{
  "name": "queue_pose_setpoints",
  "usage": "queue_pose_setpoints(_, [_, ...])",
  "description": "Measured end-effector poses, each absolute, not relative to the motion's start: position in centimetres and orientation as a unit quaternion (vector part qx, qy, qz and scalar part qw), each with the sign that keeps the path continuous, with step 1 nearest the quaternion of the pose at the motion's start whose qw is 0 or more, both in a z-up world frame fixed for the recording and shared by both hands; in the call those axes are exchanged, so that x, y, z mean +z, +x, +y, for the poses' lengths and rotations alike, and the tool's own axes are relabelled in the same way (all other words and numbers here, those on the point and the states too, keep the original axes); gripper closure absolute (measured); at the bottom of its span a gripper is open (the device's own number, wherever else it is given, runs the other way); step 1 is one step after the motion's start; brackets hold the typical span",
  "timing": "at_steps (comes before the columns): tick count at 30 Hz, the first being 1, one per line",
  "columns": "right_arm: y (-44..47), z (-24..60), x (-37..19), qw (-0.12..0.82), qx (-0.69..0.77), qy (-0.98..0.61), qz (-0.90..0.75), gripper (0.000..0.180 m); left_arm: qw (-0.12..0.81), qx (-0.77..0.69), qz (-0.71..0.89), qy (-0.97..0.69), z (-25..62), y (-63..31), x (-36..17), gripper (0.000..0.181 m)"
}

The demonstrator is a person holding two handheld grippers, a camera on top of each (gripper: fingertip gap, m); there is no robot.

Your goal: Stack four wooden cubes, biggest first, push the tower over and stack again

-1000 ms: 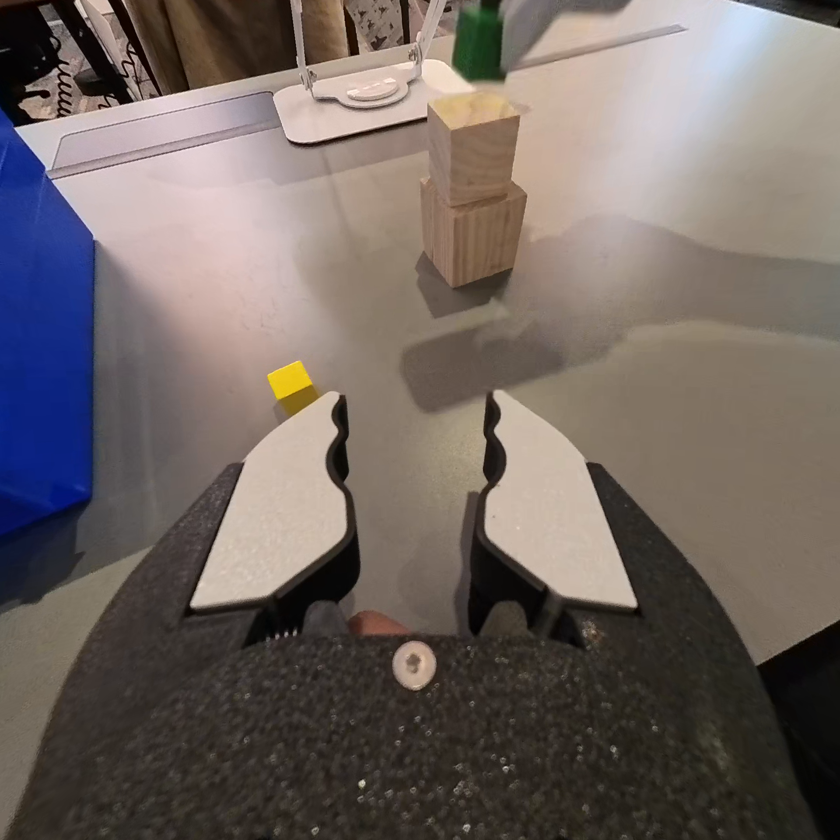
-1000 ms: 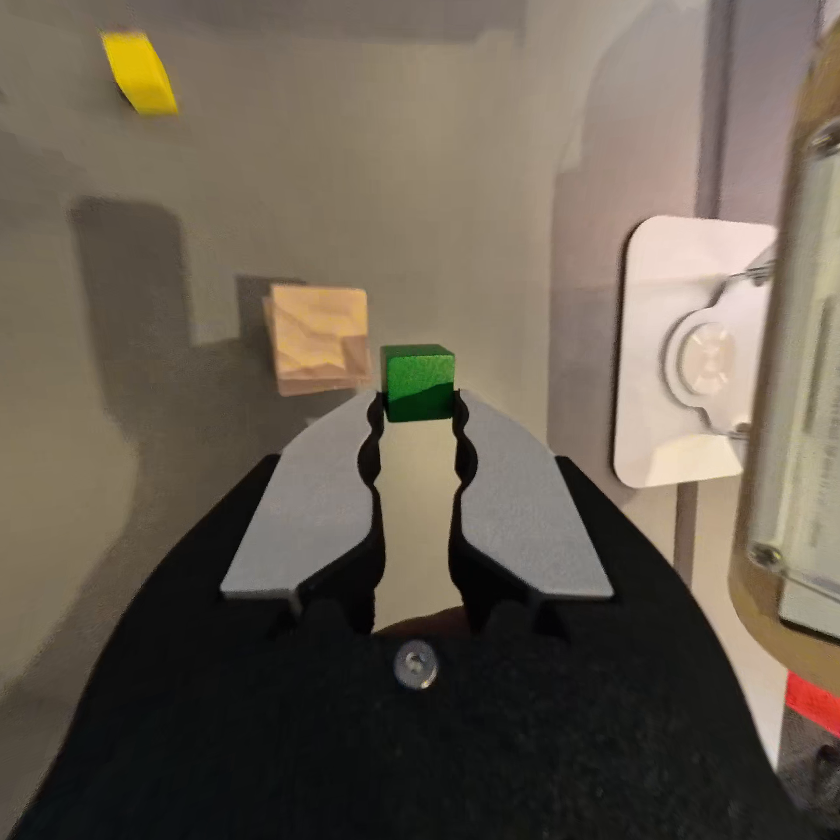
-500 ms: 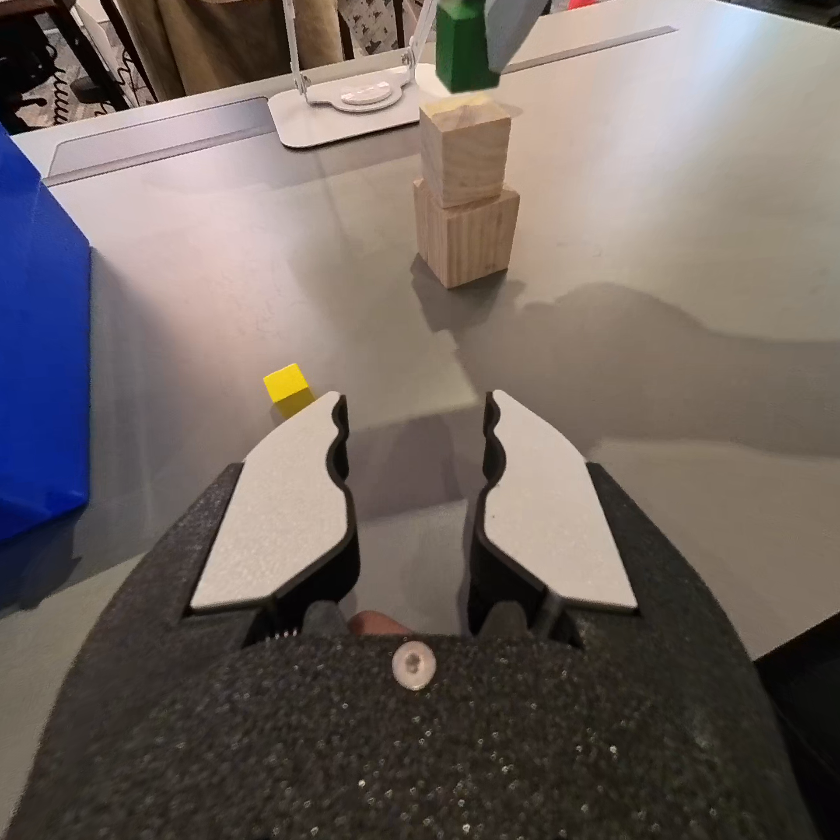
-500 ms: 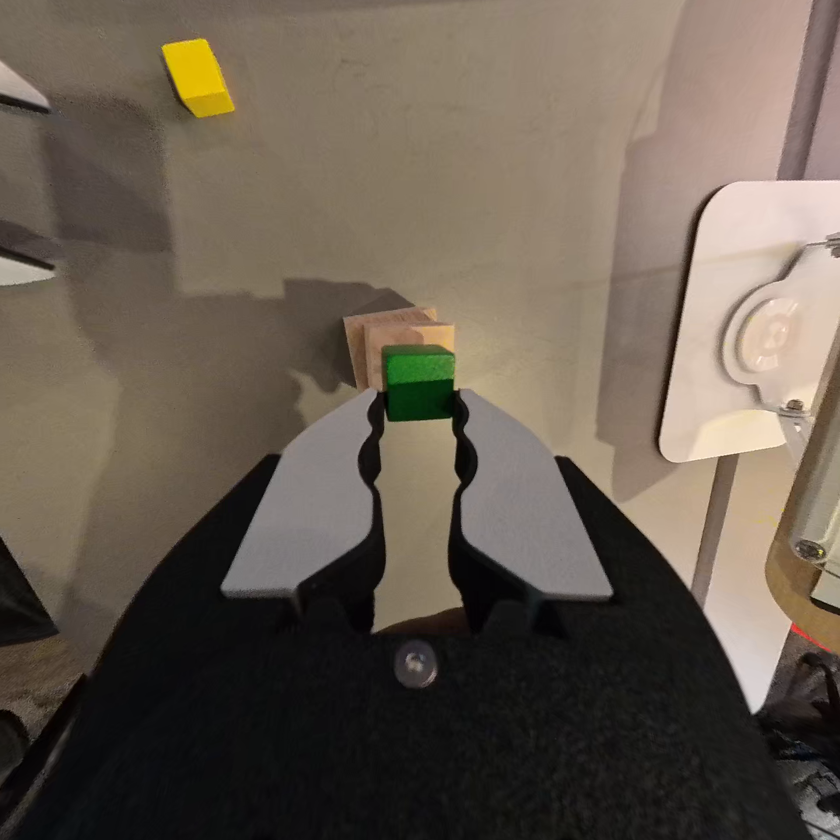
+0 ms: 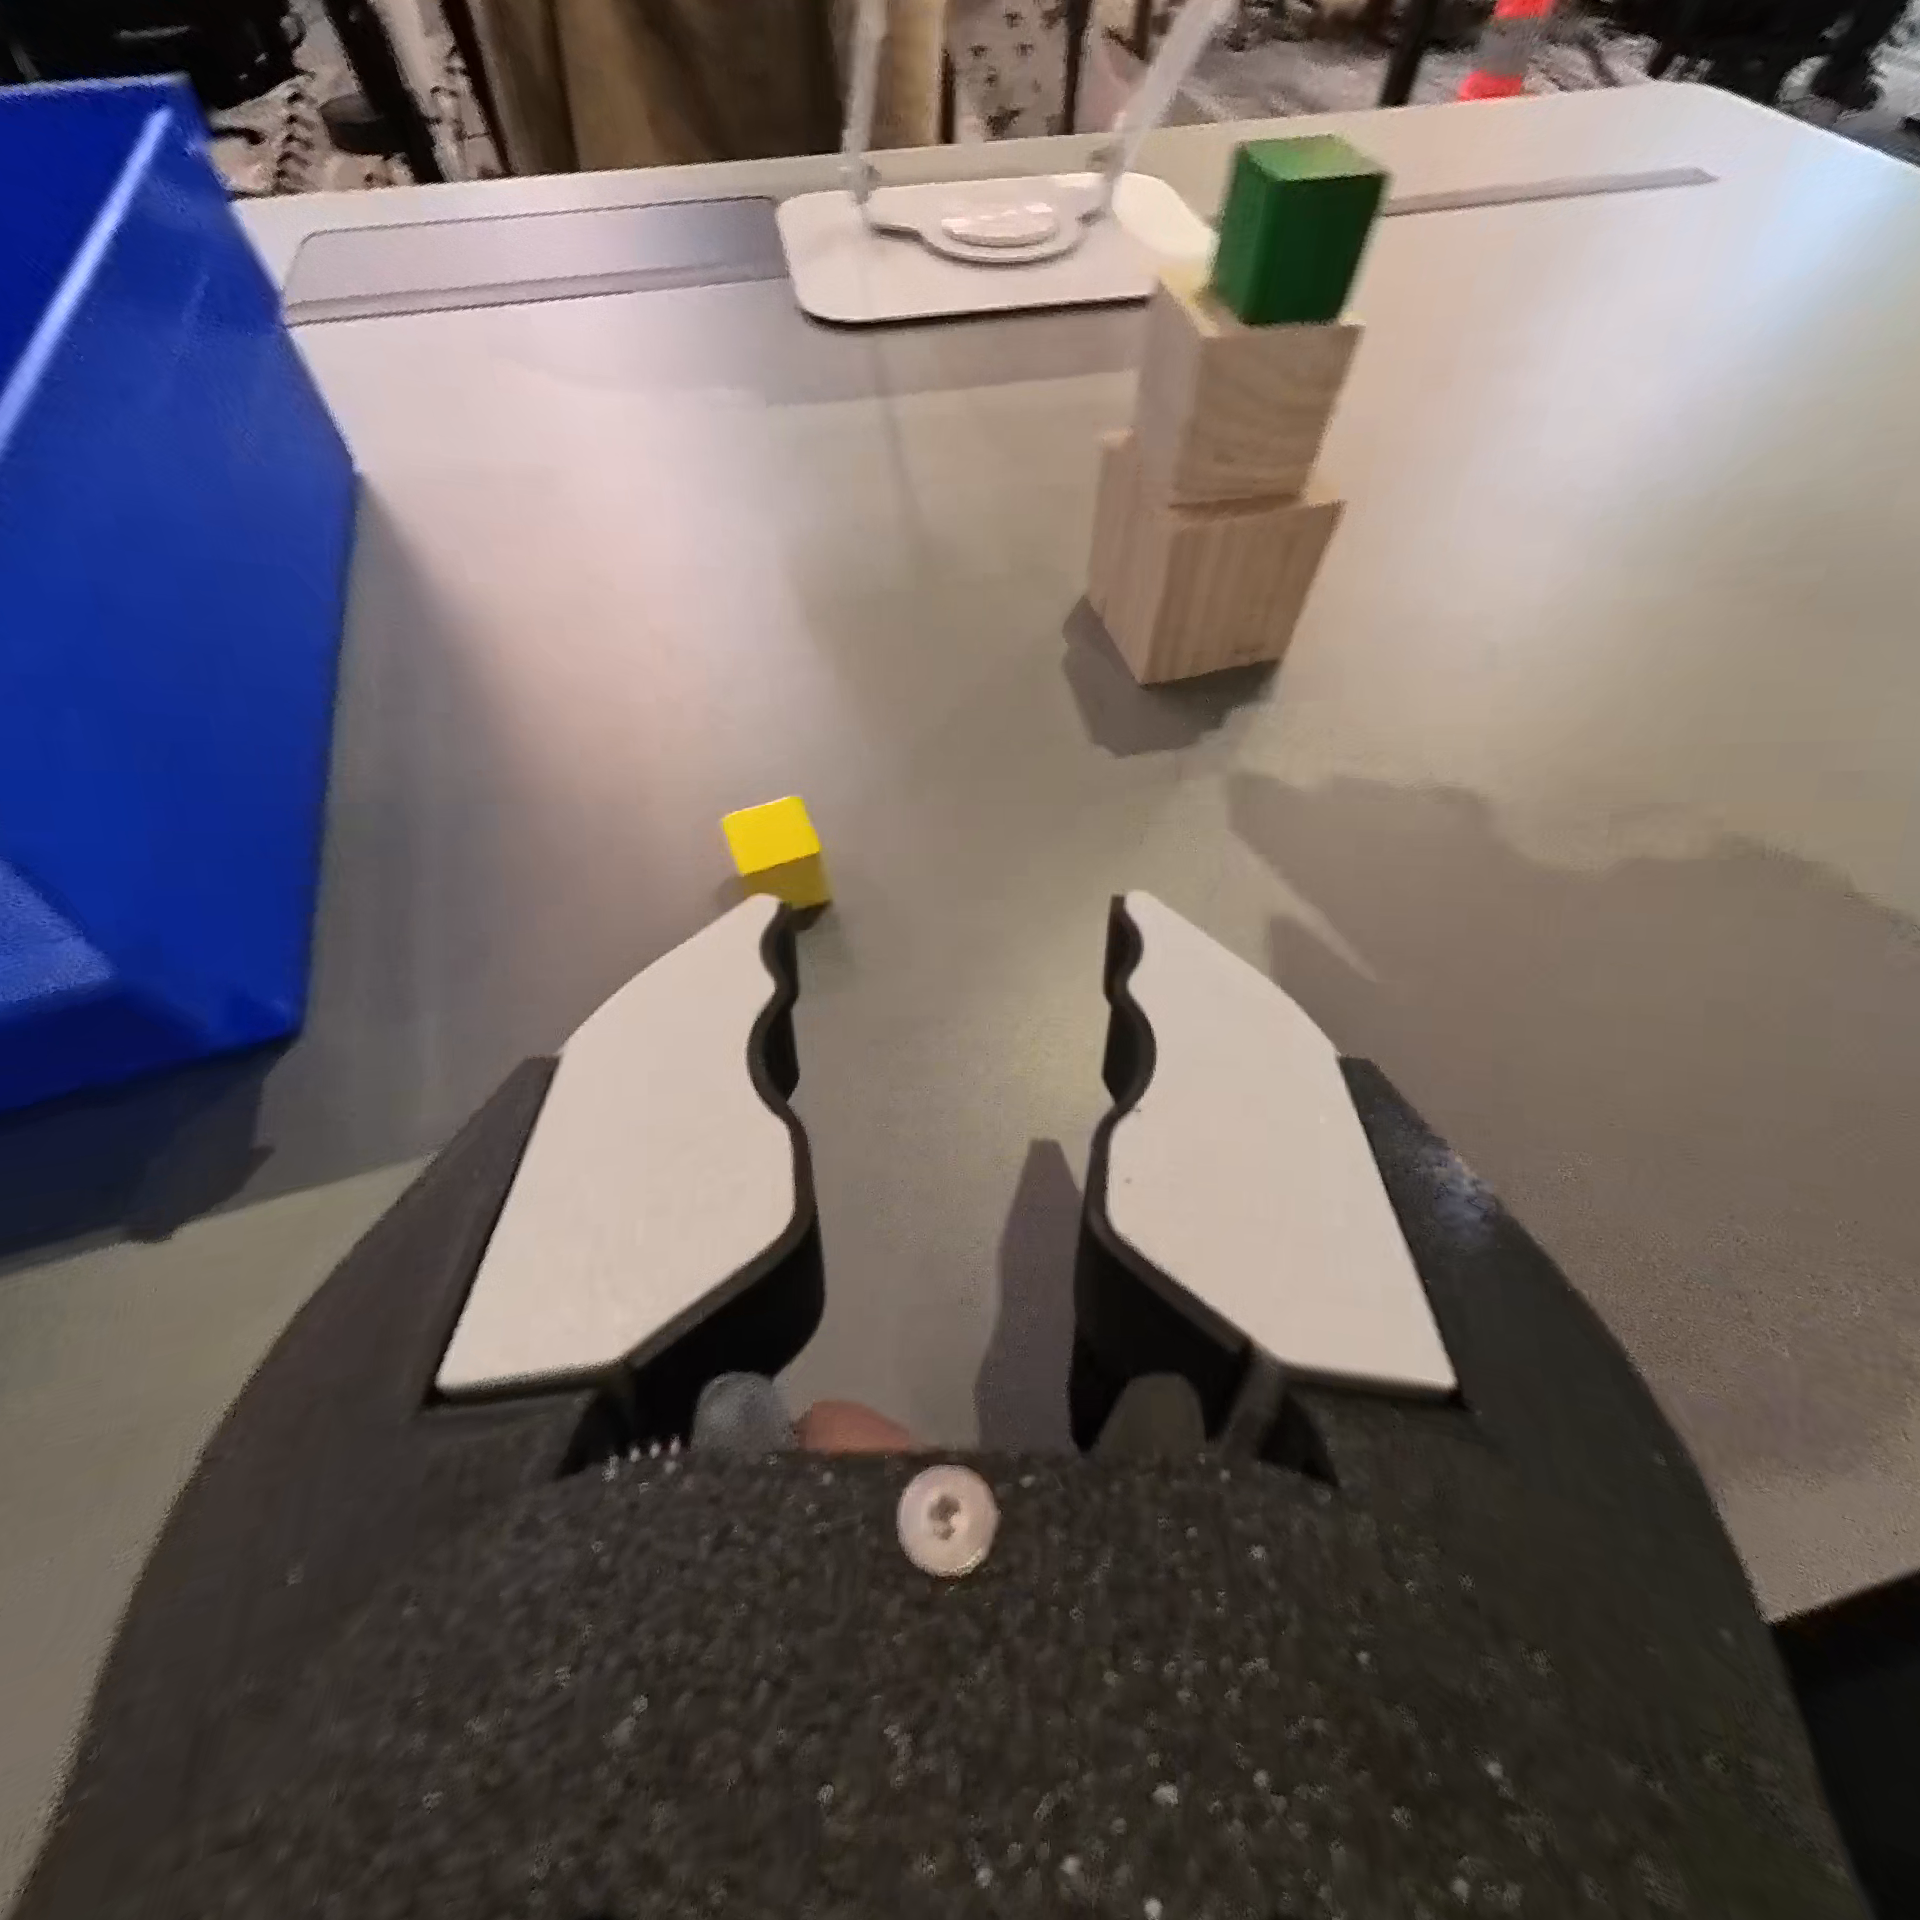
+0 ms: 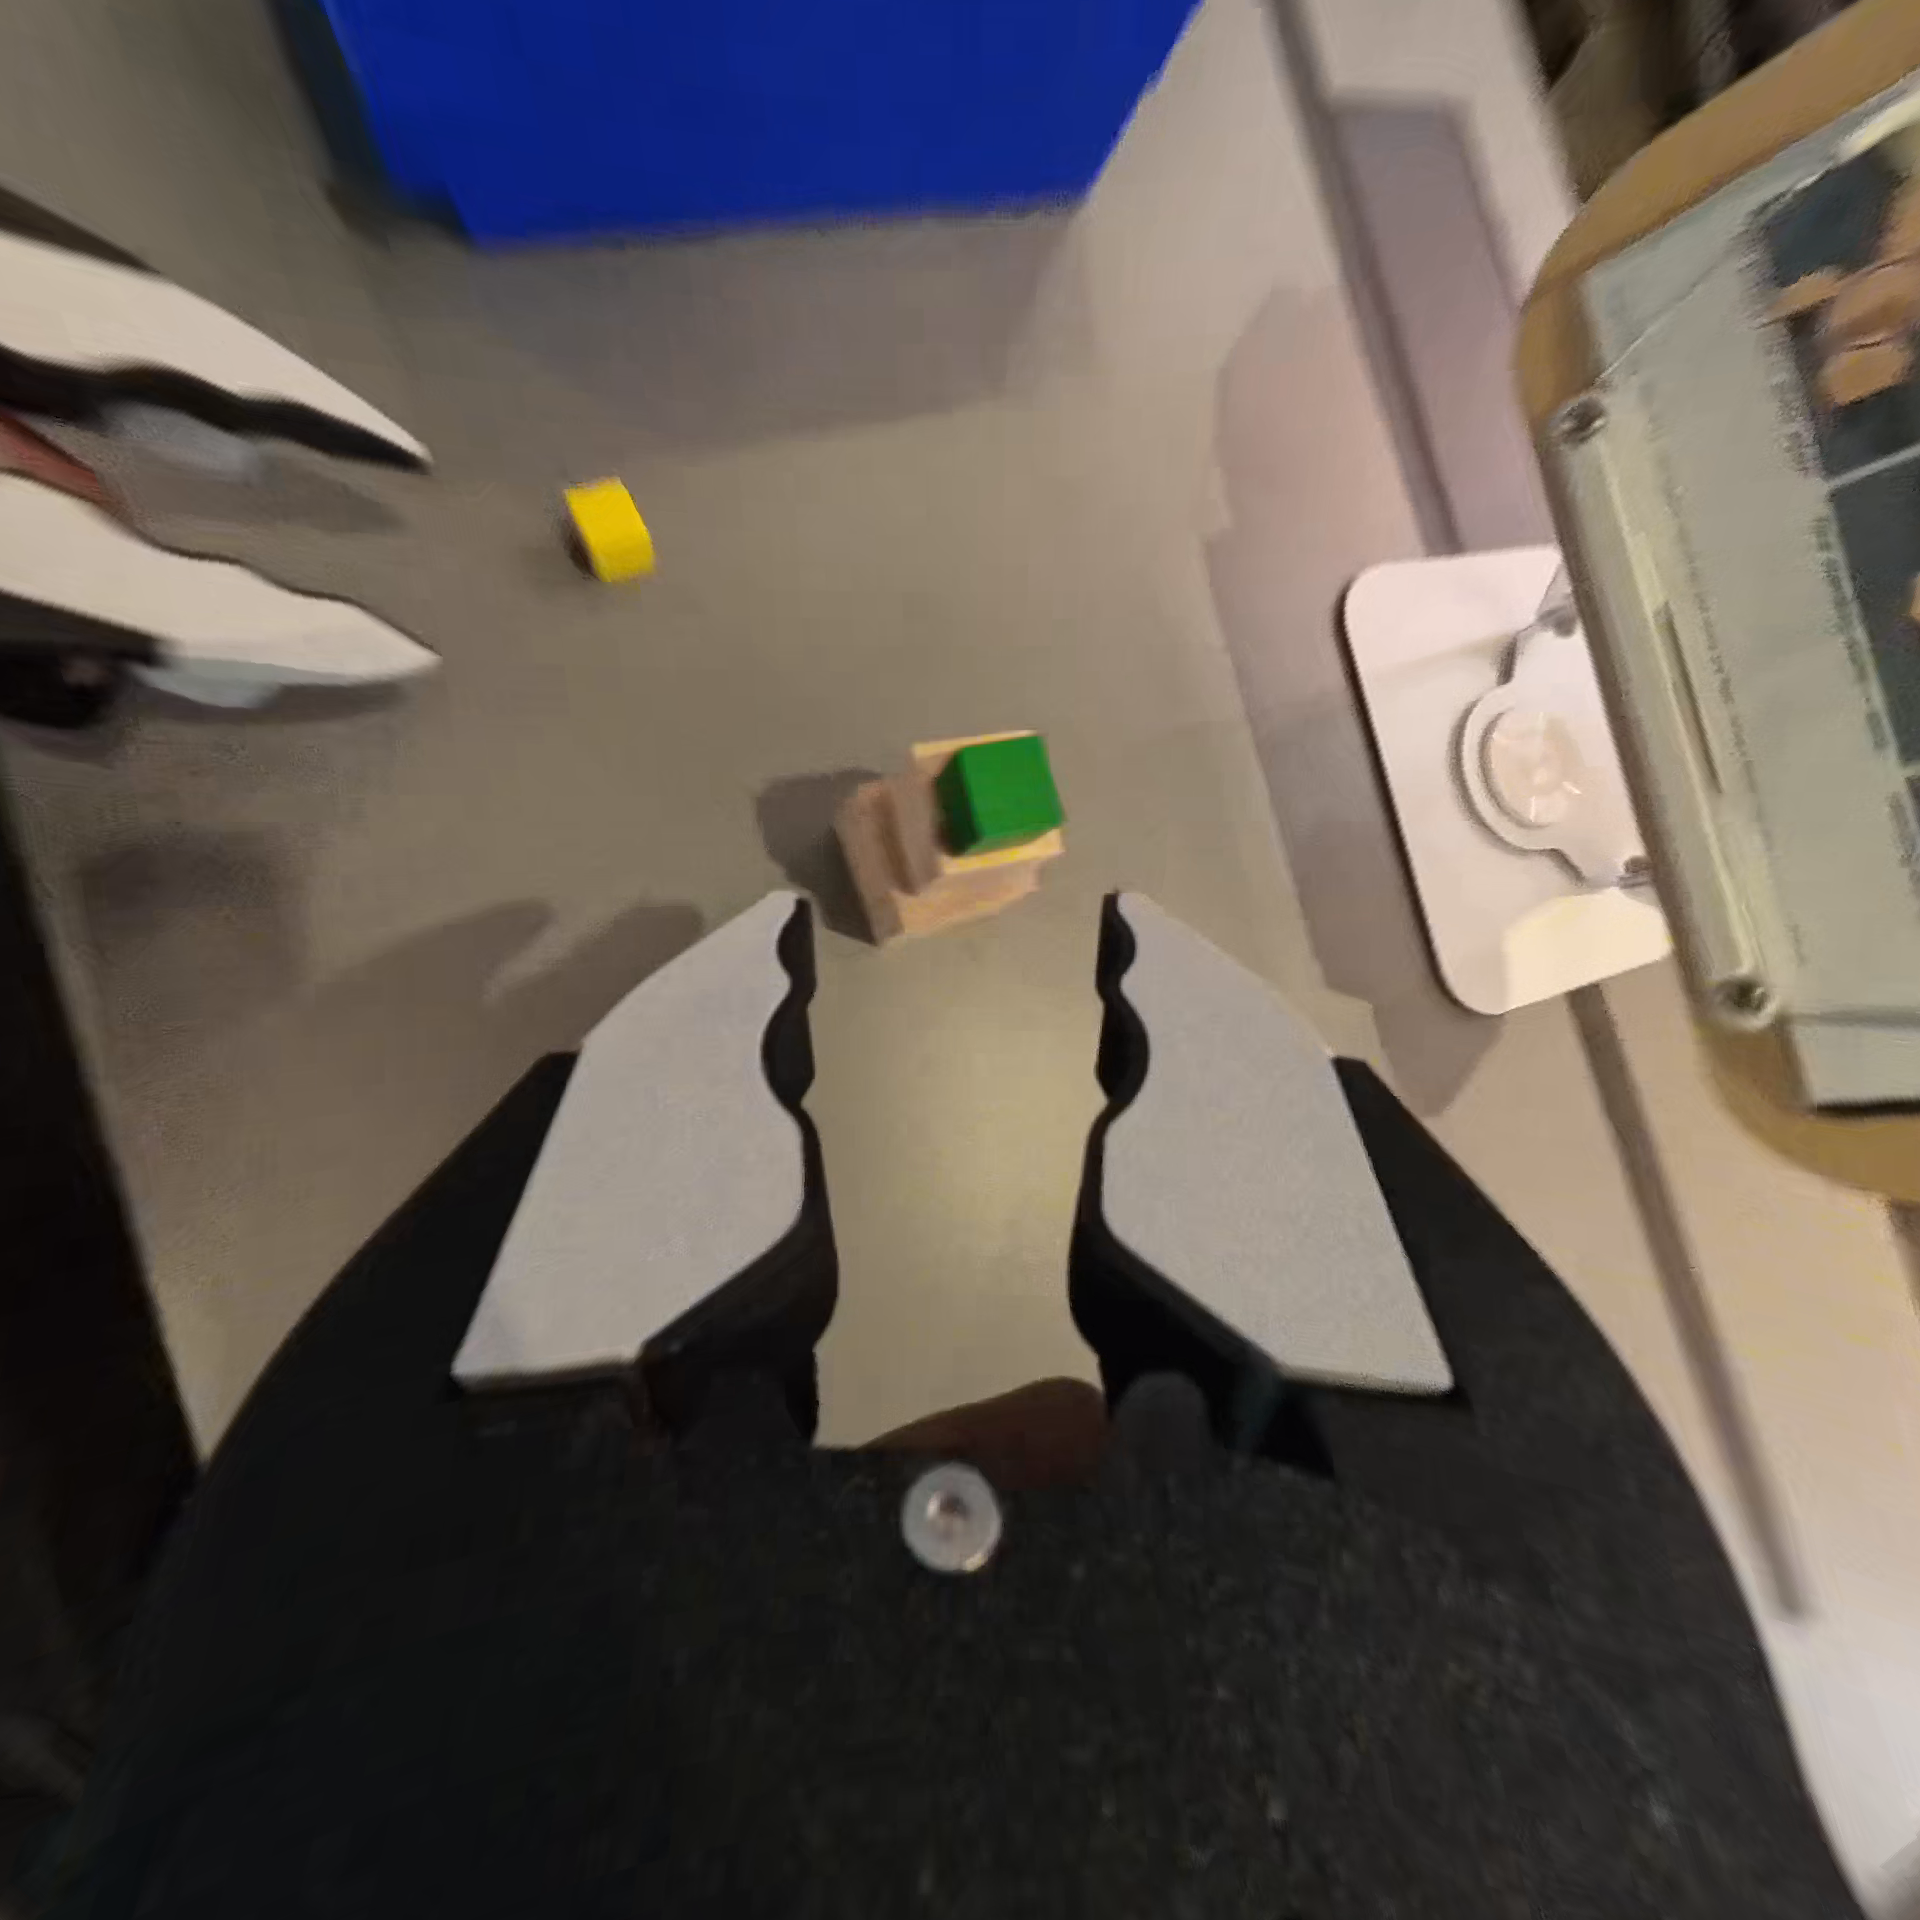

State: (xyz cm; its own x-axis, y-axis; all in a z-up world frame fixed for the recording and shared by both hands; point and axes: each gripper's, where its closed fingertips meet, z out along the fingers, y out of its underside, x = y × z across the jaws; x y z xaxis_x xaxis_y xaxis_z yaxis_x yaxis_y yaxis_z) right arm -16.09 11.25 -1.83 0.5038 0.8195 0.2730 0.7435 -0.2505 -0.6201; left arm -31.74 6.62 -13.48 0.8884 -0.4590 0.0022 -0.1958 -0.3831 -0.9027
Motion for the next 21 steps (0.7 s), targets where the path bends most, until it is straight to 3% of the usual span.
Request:
queue_pose_setpoints(1, [-15.9, 9.2, -1.7, 0.396, 0.085, -0.783, -0.472, 0.13, 0.514, -0.124, 0.185, -0.828, 7.0, -32.2, -13.6, 0.125])
queue_pose_setpoints(5, [-13.0, 3.4, -5.7, 0.497, 0.131, -0.779, -0.36, 0.136, 0.486, -0.114, 0.139, -0.855, 9.3, -33.6, -14.2, 0.126])
queue_pose_setpoints(8, [-11.1, 0.9, -9.5, 0.509, 0.125, -0.797, -0.299, 0.135, 0.456, -0.09, 0.136, -0.875, 11.3, -33.6, -15.2, 0.125])
queue_pose_setpoints(12, [-9.8, -1.1, -9.5, 0.51, 0.093, -0.793, -0.319, 0.135, 0.401, -0.052, 0.152, -0.902, 12.8, -33.4, -17.6, 0.123])
queue_pose_setpoints(13, [-9.3, -1.2, -9.0, 0.521, 0.079, -0.788, -0.318, 0.135, 0.39, -0.047, 0.153, -0.907, 13.0, -33.4, -18.1, 0.125])
queue_pose_setpoints(14, [-9.2, -1.5, -8.8, 0.526, 0.08, -0.786, -0.315, 0.135, 0.383, -0.048, 0.15, -0.91, 13.0, -33.5, -18.2, 0.148])
queue_pose_setpoints(15, [-9.2, -1.8, -8.8, 0.528, 0.093, -0.785, -0.309, 0.136, 0.384, -0.053, 0.142, -0.911, 13.1, -33.5, -18.1, 0.158])
queue_pose_setpoints(21, [-8.0, -2.2, -10.7, 0.519, 0.082, -0.796, -0.301, 0.14, 0.425, -0.068, 0.175, -0.885, 14.0, -32.7, -15.0, 0.158])
